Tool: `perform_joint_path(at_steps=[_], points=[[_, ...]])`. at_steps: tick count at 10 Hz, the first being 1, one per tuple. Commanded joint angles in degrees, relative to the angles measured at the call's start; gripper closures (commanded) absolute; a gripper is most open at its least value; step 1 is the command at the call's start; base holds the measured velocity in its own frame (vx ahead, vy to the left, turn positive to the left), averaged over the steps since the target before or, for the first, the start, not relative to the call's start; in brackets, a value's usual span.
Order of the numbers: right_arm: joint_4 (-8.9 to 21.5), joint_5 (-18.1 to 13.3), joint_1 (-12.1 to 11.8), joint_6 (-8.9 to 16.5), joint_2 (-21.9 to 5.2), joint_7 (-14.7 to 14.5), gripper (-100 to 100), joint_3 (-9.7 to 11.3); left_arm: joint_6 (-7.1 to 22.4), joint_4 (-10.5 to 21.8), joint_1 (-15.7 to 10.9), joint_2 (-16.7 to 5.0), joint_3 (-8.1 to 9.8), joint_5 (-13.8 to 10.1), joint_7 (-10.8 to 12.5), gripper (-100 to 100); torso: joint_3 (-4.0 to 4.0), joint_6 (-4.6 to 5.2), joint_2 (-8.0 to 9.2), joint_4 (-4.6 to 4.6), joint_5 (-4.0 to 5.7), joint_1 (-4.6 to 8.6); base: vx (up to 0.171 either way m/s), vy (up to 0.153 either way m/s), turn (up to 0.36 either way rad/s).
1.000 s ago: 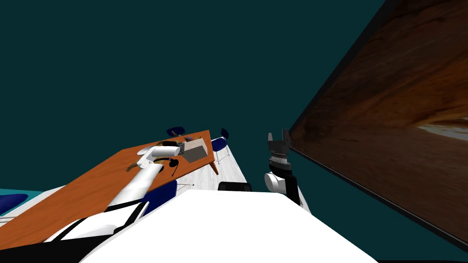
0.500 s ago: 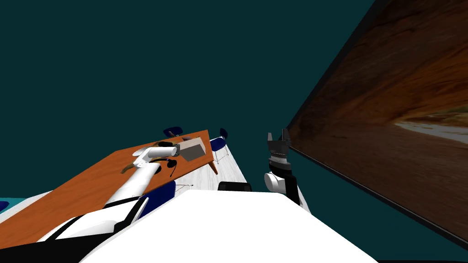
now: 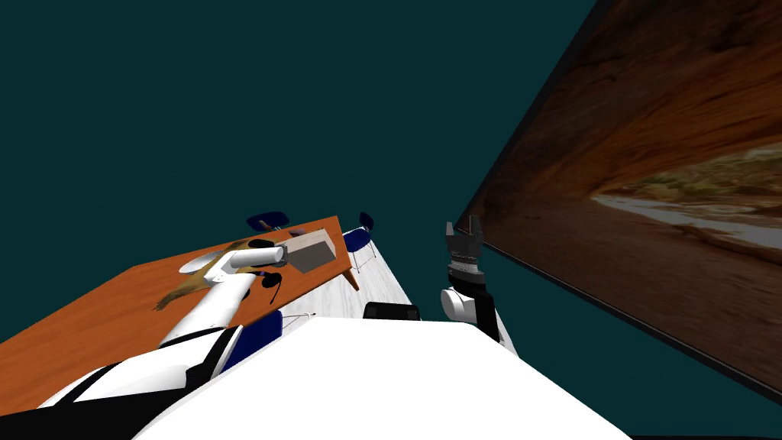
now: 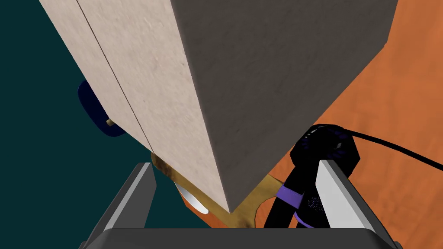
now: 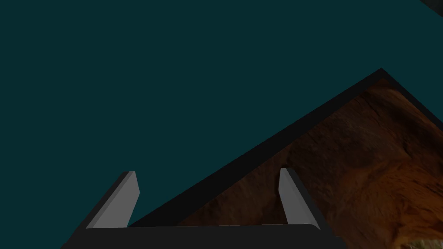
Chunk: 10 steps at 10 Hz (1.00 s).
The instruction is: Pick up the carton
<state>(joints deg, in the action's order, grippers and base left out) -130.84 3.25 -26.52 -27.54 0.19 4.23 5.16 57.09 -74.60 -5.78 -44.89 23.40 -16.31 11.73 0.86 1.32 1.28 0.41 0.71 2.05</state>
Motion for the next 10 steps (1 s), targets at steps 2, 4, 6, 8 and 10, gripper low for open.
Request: perform_joint_path(at_steps=[2, 4, 6, 8, 10], points=[[-0.09, -0.05, 0.27, -0.01, -0.04, 0.06, 0, 0.29, -3.77, 5.04, -1.90, -3.80, 4.40, -0.20, -1.68, -100, 0.30, 0.40, 0.61, 0.05, 0.24, 0.59, -0.195, -0.067, -0.271], [-0.12, -0.16, 0.66, 0.09, -0.15, 0.22, 0, 0.90, -4.38, 9.11, -1.90, -3.80, 6.39, -0.20, -1.68, -100, 0.64, 1.12, 1.15, 0.14, 0.60, 1.59, -0.048, 0.006, -0.317], [-0.10, -0.18, 0.68, 0.11, -0.17, 0.24, 0, 1.01, -4.38, 12.45, -1.90, -3.80, 6.39, -0.20, -1.68, -100, 0.43, 1.39, 0.89, -0.02, 0.42, 1.80, -0.015, 0.005, -0.120], [-0.08, -0.21, 0.71, 0.14, -0.22, 0.29, 0, 1.21, -7.54, 14.12, -3.85, -6.65, 9.54, -0.31, -3.29, -100, 0.26, 1.20, 0.79, -0.25, -0.02, 1.66, 0.011, -0.014, -0.026], [0.04, -0.25, 0.66, 0.22, -0.28, 0.34, 0, 1.42, -8.63, 18.37, -3.85, -7.59, 12.52, -0.31, -3.29, -100, 0.22, 1.40, 0.60, -0.16, 0.19, 1.92, 0.014, -0.016, -0.047]])
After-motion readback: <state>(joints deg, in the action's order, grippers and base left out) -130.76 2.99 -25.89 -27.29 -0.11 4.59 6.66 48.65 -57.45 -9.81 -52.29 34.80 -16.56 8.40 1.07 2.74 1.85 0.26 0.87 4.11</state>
